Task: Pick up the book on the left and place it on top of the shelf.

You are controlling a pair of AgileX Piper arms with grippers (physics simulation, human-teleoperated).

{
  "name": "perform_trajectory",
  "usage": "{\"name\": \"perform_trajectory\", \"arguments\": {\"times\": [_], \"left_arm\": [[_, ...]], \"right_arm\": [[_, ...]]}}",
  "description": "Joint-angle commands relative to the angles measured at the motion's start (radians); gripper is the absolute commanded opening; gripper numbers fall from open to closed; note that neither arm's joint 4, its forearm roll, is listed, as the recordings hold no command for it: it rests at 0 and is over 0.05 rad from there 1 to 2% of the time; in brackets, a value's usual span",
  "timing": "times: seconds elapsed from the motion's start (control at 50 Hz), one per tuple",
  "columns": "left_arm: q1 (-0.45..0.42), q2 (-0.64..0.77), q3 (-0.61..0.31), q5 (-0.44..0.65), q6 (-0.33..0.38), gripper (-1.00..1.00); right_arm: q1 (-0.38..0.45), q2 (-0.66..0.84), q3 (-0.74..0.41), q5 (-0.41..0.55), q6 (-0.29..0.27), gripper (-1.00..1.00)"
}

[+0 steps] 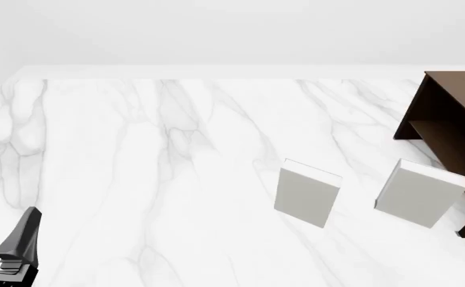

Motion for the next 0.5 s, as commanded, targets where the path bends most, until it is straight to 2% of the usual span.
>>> {"name": "perform_trajectory", "arguments": {"times": [0.02,0.5], "left_arm": [[0.0,0.0,0.0,0.0,0.0,1.0],[0.0,0.0,0.0,0.0,0.0,1.0]], "right_arm": [[-0.011,0.019,-0.008,-0.033,0.011,-1.0],[-0.037,0.053,0.029,-0.074,-0.006,-1.0]]}}
